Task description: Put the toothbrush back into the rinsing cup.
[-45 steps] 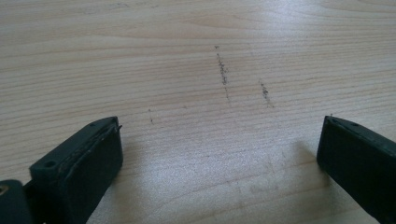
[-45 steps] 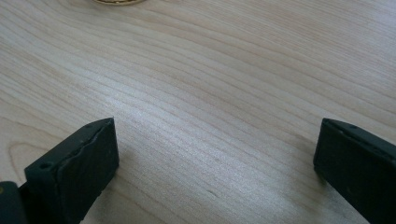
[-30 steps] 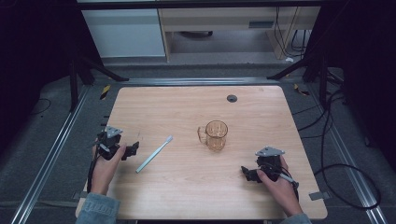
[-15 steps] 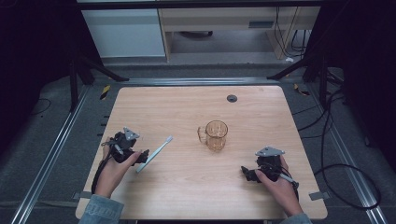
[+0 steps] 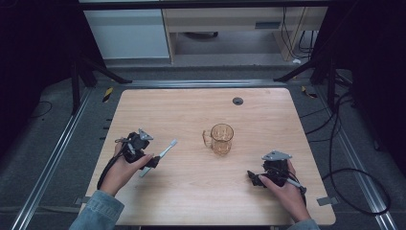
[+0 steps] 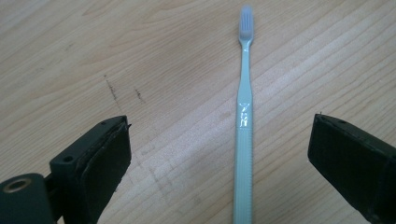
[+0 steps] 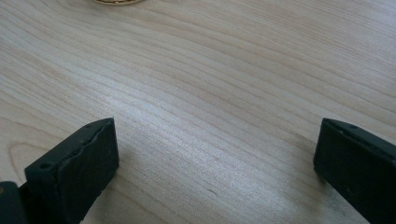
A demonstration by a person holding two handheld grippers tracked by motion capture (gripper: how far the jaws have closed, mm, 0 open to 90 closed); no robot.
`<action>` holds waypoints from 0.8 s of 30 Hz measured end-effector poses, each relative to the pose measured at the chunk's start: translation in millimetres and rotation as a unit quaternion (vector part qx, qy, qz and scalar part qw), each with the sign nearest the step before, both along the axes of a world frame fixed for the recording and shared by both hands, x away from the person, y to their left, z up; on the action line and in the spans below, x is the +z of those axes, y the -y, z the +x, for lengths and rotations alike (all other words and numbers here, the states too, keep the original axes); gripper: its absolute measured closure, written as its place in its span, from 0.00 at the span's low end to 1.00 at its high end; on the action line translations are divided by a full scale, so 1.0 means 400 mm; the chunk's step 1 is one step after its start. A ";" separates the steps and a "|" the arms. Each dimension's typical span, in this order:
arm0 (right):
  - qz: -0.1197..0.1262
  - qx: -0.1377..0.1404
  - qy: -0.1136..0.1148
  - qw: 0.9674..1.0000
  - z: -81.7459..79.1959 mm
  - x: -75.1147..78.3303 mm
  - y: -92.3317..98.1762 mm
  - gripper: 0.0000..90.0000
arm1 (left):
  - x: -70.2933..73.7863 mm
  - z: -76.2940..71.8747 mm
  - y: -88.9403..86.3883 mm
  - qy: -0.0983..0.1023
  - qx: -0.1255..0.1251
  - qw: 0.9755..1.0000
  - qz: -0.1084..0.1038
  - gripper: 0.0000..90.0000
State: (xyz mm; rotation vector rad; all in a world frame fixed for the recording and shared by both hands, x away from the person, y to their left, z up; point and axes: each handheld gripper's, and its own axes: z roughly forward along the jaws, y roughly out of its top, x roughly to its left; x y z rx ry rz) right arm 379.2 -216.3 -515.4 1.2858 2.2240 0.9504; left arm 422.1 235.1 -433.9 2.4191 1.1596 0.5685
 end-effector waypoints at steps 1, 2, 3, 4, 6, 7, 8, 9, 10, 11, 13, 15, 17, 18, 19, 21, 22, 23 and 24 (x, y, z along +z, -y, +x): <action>0.000 0.000 0.000 1.000 0.000 0.000 0.000 0.00 | 0.000 0.000 0.000 0.000 0.000 1.000 0.000 0.06; 0.000 0.000 0.000 1.000 0.000 0.000 0.000 0.00 | 0.006 0.005 0.004 -0.004 -0.004 1.000 0.007 0.06; 0.000 0.000 0.000 1.000 0.000 0.000 0.000 0.00 | 0.010 0.007 0.007 -0.007 -0.006 1.000 0.010 0.06; 0.000 0.000 0.000 1.000 0.000 0.000 0.000 0.00 | 0.010 0.007 0.007 -0.007 -0.006 1.000 0.010 0.06; 0.000 0.000 0.000 1.000 0.000 0.000 0.000 0.00 | 0.021 0.014 0.013 -0.015 -0.014 1.000 0.019 0.06; 0.000 0.000 0.000 1.000 0.000 0.000 0.000 0.00 | 0.024 0.018 0.016 -0.020 -0.019 0.999 0.026 0.06; 0.000 0.000 0.000 1.000 0.000 0.000 0.000 0.00 | 0.026 0.021 0.017 -0.024 -0.022 0.999 0.030 0.07; 0.000 0.000 0.000 1.000 0.000 0.000 0.000 0.00 | 0.026 0.021 0.017 -0.024 -0.022 0.999 0.030 0.07; 0.000 0.000 0.000 1.000 0.000 0.000 0.000 0.00 | 0.030 0.027 0.019 -0.033 -0.026 0.998 0.044 0.07; 0.000 0.000 0.000 1.000 0.000 0.000 0.000 0.00 | 0.030 0.027 0.019 -0.033 -0.026 0.998 0.044 0.07; 0.000 0.000 0.000 1.000 0.000 0.000 0.000 0.00 | 0.036 0.035 0.025 -0.038 -0.028 0.998 0.051 0.07; 0.001 0.000 0.000 1.000 0.000 0.000 0.000 0.00 | 0.038 0.037 0.026 -0.041 -0.029 0.997 0.053 0.07; 0.000 0.001 0.000 1.000 0.000 0.000 0.000 0.00 | 0.040 0.042 0.031 -0.046 -0.031 0.997 0.052 0.07; 0.000 0.000 0.000 1.000 0.000 0.000 0.000 0.00 | 0.040 0.048 0.034 -0.052 -0.033 0.997 0.056 0.07; 0.000 0.000 0.000 1.000 0.000 0.000 0.000 0.00 | 0.038 0.051 0.036 -0.054 -0.031 0.997 0.054 0.07; 0.001 0.000 -0.001 1.000 0.000 0.000 0.000 0.00 | 0.036 0.059 0.039 -0.063 -0.032 0.996 0.055 0.08; 0.000 0.000 0.000 1.000 0.000 0.000 0.000 0.00 | 0.035 0.062 0.041 -0.066 -0.033 0.996 0.057 0.09; 0.000 0.000 0.000 1.000 0.000 0.000 0.000 0.00 | 0.033 0.065 0.045 -0.068 -0.031 0.996 0.056 0.09; 0.001 0.000 0.000 1.000 0.000 0.000 0.000 0.00 | 0.033 0.068 0.047 -0.071 -0.032 0.995 0.056 0.09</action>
